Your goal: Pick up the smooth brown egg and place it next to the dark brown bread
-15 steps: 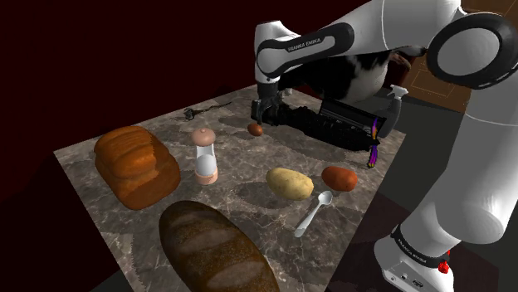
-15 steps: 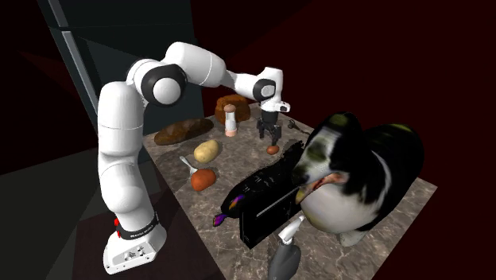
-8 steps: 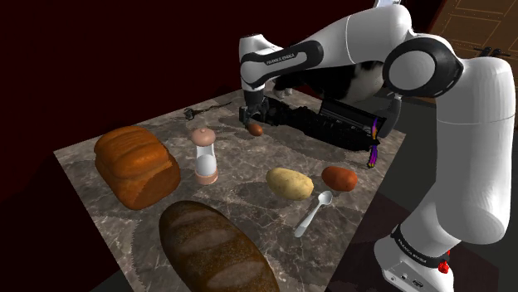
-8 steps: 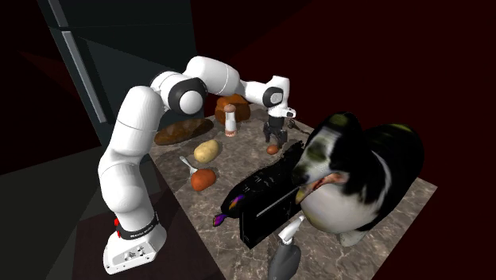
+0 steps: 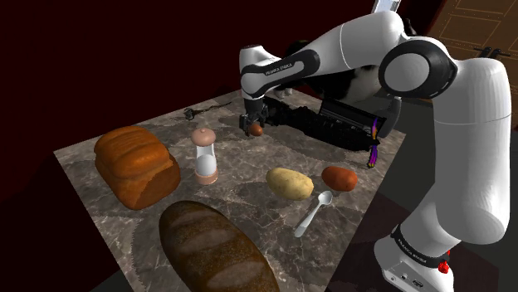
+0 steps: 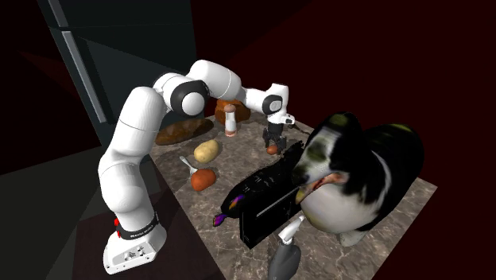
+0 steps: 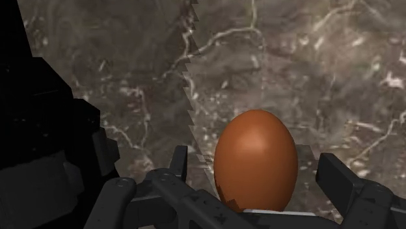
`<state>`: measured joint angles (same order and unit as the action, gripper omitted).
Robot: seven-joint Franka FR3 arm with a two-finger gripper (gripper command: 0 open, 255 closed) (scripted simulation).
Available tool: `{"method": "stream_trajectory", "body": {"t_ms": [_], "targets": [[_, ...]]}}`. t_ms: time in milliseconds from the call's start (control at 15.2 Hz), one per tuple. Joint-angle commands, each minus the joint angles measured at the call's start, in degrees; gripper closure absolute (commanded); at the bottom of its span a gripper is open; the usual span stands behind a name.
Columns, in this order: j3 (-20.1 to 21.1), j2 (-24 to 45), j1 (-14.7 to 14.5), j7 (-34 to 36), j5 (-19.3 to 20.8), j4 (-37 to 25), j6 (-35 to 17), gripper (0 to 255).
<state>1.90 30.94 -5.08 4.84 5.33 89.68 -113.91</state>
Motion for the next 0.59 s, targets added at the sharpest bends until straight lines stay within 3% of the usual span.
{"method": "stream_trajectory", "body": {"t_ms": [0,264,330,528], "targets": [[0.0,0.0,0.0,0.0,0.0,0.1,-0.1,0],[0.0,0.0,0.0,0.0,0.0,0.1,-0.1,0],[0.0,0.0,0.0,0.0,0.0,0.1,-0.1,255],[0.0,0.0,0.0,0.0,0.0,0.1,-0.1,255]]}}
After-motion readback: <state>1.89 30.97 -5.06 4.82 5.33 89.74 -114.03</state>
